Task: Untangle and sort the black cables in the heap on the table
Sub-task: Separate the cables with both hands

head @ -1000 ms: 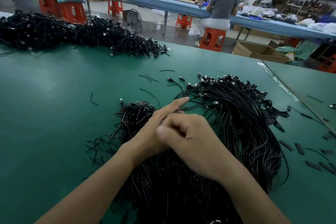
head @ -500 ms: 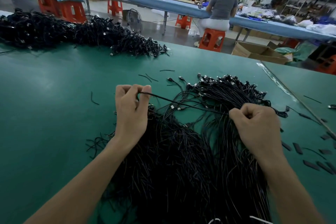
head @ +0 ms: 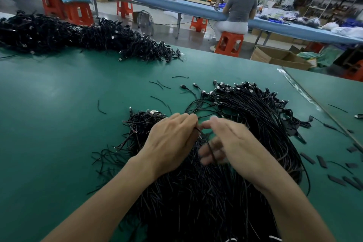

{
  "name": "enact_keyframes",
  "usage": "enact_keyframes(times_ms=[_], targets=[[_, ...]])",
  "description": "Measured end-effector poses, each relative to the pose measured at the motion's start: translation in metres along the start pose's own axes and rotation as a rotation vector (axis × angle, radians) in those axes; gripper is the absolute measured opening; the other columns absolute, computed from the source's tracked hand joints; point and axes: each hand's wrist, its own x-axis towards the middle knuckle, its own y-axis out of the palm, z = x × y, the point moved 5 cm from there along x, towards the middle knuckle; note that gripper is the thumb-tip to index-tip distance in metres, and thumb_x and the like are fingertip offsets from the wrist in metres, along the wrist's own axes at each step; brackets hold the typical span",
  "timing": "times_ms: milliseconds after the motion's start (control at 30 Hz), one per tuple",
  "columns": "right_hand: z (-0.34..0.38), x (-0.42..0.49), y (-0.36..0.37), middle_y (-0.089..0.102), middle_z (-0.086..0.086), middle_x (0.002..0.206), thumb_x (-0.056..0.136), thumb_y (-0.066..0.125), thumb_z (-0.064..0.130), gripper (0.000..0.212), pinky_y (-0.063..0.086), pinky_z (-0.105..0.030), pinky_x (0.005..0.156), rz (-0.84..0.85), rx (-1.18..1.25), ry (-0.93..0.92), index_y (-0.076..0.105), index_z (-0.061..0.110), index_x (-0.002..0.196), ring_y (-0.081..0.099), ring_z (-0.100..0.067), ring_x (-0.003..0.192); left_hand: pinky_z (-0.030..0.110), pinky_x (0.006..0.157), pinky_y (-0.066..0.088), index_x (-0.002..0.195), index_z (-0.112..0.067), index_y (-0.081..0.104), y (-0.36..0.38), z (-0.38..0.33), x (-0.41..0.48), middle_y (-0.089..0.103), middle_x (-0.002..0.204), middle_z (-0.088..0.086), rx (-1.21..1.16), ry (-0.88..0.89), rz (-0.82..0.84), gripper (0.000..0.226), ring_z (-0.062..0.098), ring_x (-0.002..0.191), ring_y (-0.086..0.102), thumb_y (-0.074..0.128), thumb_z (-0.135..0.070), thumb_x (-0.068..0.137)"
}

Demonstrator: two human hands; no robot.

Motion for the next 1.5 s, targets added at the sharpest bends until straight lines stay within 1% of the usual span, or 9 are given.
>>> enact_keyframes(times_ms=[167, 367, 500, 633, 867, 1033, 1200, 1333, 1500], targets=[[-0.002, -0.002, 0.001, 0.059, 0.013, 0.05, 0.099, 0.052, 0.037, 0.031, 0.045, -0.026, 0.049, -0.099, -0.34, -0.076, 0.067, 0.02, 0.077, 0.053, -0.003, 0.043, 0.036, 0.073, 0.044, 0.092, -0.02, 0.051, 0.001, -0.003, -0.002, 0.056, 0.088, -0.005, -0.097, -0.03, 0.024, 0.028, 0.017, 0.079, 0.048, 0.029, -0.037, 0.099], [-0.021, 0.004, -0.042, 0.065, 0.013, 0.069, 0.1, 0.055, 0.025, 0.019, 0.039, -0.008, 0.052, -0.476, -0.361, -0.151, 0.072, 0.023, 0.093, 0.056, 0.007, 0.062, 0.026, 0.053, 0.041, 0.082, -0.028, 0.063, -0.019, 0.016, -0.004, 0.057, 0.057, -0.012, -0.428, -0.305, -0.063, 0.018, 0.006, 0.049, 0.047, 0.06, -0.037, 0.096], [-0.024, 0.005, -0.048, 0.067, 0.014, 0.074, 0.097, 0.061, 0.028, 0.013, 0.042, -0.008, 0.057, -0.59, -0.33, -0.252, 0.072, 0.025, 0.092, 0.059, 0.002, 0.068, 0.023, 0.045, 0.032, 0.072, -0.025, 0.068, -0.01, 0.005, -0.009, 0.042, 0.044, -0.011, -0.486, -0.371, 0.399, 0.045, 0.01, 0.04, 0.033, 0.047, -0.056, 0.097], [-0.018, 0.012, -0.034, 0.069, 0.014, 0.079, 0.095, 0.06, 0.034, 0.012, 0.048, -0.022, 0.061, -0.44, -0.237, -0.305, 0.069, 0.036, 0.086, 0.062, -0.011, 0.071, 0.022, 0.042, 0.021, 0.063, -0.019, 0.063, -0.008, -0.031, -0.023, 0.027, 0.05, -0.003, -1.218, -0.409, 0.681, 0.059, 0.012, 0.043, 0.02, 0.037, -0.056, 0.101], [-0.019, 0.003, 0.02, 0.043, 0.011, 0.053, 0.1, 0.055, 0.032, 0.027, 0.03, -0.026, 0.047, 0.182, -0.287, -0.25, 0.066, 0.037, 0.076, 0.034, -0.007, 0.049, 0.016, 0.038, 0.03, 0.086, -0.016, 0.076, -0.014, -0.009, -0.006, 0.034, 0.055, -0.009, -1.837, -0.568, 0.015, 0.041, 0.004, 0.045, 0.03, 0.046, -0.042, 0.096], [-0.011, -0.009, 0.024, 0.051, 0.006, 0.059, 0.101, 0.049, 0.034, 0.026, 0.033, -0.025, 0.045, 0.227, -0.385, -0.276, 0.06, 0.024, 0.08, 0.039, -0.007, 0.047, 0.022, 0.057, 0.052, 0.092, -0.01, 0.074, -0.006, 0.018, -0.011, 0.061, 0.067, -0.003, -1.318, -0.559, -0.272, 0.037, 0.012, 0.062, 0.061, 0.042, -0.027, 0.103], [0.003, -0.008, 0.005, 0.068, 0.015, 0.078, 0.085, 0.052, 0.057, 0.029, 0.054, -0.039, 0.064, 0.006, -0.384, -0.339, 0.069, 0.034, 0.087, 0.063, -0.003, 0.067, 0.021, 0.048, 0.046, 0.069, -0.022, 0.065, 0.002, 0.005, -0.02, 0.067, 0.059, 0.001, -0.797, -0.451, 0.17, 0.044, 0.012, 0.049, 0.061, 0.042, -0.033, 0.105], [0.007, -0.004, 0.001, 0.071, 0.009, 0.073, 0.083, 0.07, 0.048, 0.022, 0.054, -0.044, 0.067, -0.031, -0.24, -0.429, 0.071, 0.028, 0.075, 0.067, -0.013, 0.07, 0.017, 0.037, 0.027, 0.055, -0.021, 0.06, 0.008, -0.008, -0.032, 0.037, 0.039, -0.003, -1.074, -0.601, 0.38, 0.062, 0.009, 0.031, 0.032, 0.035, -0.056, 0.099], [-0.003, 0.002, 0.001, 0.059, -0.003, 0.06, 0.08, 0.069, 0.05, 0.027, 0.038, -0.026, 0.049, -0.116, -0.012, -0.417, 0.07, 0.023, 0.075, 0.045, -0.009, 0.052, 0.016, 0.033, 0.018, 0.054, -0.019, 0.046, -0.001, -0.016, -0.035, 0.025, 0.041, -0.008, -1.538, -0.733, 0.632, 0.063, 0.003, 0.03, 0.022, 0.036, -0.064, 0.096]])
